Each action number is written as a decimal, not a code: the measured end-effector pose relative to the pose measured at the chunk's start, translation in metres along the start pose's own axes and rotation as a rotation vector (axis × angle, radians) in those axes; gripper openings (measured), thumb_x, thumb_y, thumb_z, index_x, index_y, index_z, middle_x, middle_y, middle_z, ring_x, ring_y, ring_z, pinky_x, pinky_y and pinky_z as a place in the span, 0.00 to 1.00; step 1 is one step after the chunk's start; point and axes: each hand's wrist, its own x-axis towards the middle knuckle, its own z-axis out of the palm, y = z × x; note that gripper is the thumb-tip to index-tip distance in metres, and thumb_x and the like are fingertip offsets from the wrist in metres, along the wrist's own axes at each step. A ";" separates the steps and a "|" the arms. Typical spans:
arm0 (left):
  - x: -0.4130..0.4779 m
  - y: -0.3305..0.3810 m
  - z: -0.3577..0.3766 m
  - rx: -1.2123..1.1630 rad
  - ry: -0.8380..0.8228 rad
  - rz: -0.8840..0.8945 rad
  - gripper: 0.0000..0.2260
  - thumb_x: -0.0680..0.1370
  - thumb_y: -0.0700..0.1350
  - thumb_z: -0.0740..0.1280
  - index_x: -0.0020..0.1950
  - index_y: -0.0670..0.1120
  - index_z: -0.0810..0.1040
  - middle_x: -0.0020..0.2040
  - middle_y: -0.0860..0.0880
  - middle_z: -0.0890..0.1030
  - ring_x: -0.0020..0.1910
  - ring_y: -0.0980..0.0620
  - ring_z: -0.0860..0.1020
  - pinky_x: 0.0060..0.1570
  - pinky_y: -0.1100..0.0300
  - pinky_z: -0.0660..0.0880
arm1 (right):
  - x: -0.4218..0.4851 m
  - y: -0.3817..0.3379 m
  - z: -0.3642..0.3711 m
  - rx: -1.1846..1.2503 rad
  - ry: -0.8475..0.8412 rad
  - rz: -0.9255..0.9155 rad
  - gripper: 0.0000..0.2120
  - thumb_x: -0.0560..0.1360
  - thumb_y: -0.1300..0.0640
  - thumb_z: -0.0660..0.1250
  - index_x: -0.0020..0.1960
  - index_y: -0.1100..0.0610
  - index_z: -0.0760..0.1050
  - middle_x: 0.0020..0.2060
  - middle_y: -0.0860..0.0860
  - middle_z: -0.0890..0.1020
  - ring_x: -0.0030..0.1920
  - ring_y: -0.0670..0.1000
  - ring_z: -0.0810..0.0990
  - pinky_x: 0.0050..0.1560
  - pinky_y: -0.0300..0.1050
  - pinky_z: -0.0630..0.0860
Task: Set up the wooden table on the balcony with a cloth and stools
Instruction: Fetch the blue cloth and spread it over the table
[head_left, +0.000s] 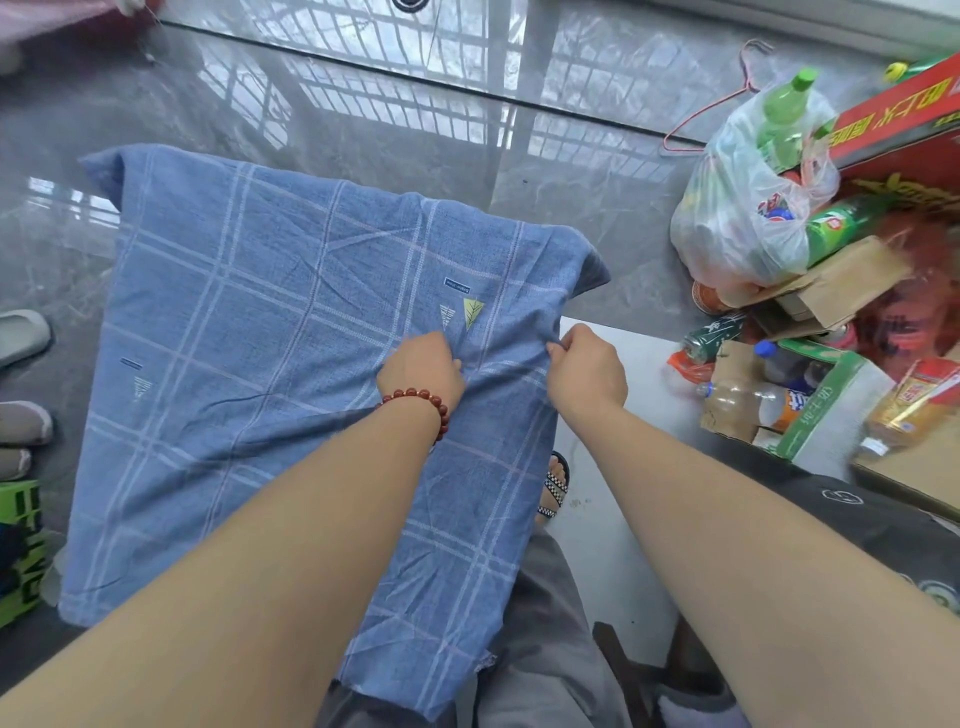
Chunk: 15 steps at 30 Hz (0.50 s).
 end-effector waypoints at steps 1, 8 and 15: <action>-0.002 -0.001 0.001 -0.011 0.008 0.016 0.09 0.78 0.48 0.63 0.54 0.44 0.75 0.53 0.45 0.78 0.51 0.44 0.77 0.42 0.55 0.70 | -0.001 -0.001 -0.002 0.027 0.002 0.011 0.10 0.80 0.52 0.58 0.53 0.59 0.72 0.51 0.56 0.79 0.45 0.57 0.73 0.41 0.45 0.66; -0.017 -0.015 0.002 -0.013 0.024 0.123 0.19 0.77 0.51 0.66 0.63 0.44 0.68 0.62 0.44 0.70 0.58 0.42 0.74 0.52 0.49 0.72 | -0.028 -0.011 0.005 0.123 0.042 -0.014 0.09 0.79 0.52 0.61 0.54 0.57 0.73 0.51 0.55 0.80 0.48 0.56 0.75 0.43 0.44 0.68; -0.034 -0.065 0.000 0.056 0.009 0.229 0.21 0.76 0.51 0.66 0.67 0.47 0.67 0.66 0.44 0.68 0.62 0.41 0.71 0.56 0.47 0.71 | -0.076 -0.025 0.047 0.184 0.050 -0.001 0.09 0.79 0.52 0.62 0.53 0.56 0.74 0.52 0.56 0.80 0.53 0.58 0.77 0.47 0.45 0.71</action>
